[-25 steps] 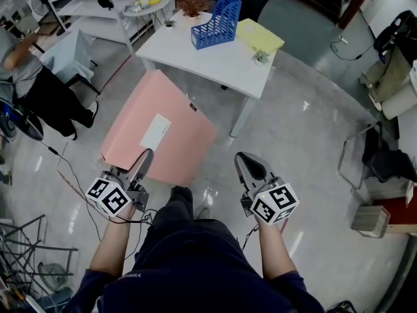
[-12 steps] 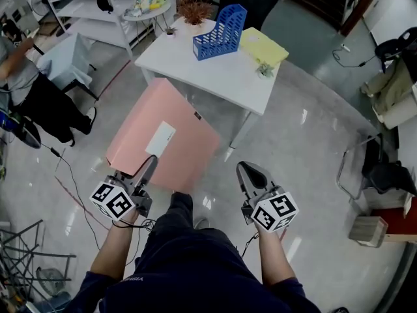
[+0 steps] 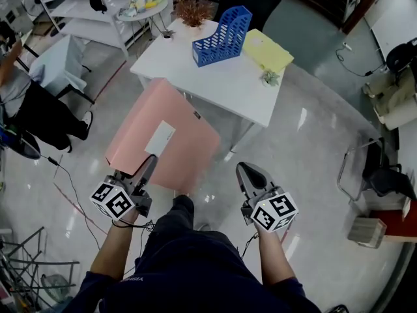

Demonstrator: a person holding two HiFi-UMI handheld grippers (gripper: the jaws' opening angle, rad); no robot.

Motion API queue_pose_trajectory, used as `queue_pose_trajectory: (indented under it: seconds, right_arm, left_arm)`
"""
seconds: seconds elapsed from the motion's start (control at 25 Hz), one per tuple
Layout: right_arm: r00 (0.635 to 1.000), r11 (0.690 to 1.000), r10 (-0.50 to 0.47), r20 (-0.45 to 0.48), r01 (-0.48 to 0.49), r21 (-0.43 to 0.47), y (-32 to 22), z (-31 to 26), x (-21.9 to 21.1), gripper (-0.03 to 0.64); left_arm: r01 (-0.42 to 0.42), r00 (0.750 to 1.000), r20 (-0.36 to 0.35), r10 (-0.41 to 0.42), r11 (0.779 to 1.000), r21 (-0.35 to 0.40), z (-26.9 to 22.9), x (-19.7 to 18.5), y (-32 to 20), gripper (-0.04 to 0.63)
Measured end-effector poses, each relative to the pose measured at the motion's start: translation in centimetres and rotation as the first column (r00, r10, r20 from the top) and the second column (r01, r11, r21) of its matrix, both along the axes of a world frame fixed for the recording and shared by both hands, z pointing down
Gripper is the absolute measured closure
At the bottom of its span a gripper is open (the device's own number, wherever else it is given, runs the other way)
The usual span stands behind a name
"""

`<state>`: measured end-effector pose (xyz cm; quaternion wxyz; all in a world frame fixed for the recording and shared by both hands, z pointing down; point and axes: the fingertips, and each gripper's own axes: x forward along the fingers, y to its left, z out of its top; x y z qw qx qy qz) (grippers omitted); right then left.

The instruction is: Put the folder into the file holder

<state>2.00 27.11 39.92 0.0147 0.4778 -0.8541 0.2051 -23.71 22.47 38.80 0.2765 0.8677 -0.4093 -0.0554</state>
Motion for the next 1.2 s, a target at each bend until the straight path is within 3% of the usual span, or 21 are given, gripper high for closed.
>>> queue_pose_trajectory:
  seconds: [0.64, 1.2]
  right_arm:
    - [1.0, 0.999, 0.028, -0.009, -0.029, -0.03, -11.8, -0.3, -4.4, 0.612]
    - [0.998, 0.997, 0.07, -0.012, -0.07, -0.023, -16.9, -0.6, -6.9, 0.612]
  left_arm:
    - [-0.04, 0.999, -0.024, 0.04, 0.999, -0.016, 0.1, -3.8, -12.4, 0.314]
    - [-0.068, 0.997, -0.042, 0.068, 0.998, 0.003, -0.3, -6.5, -18.8, 0.314]
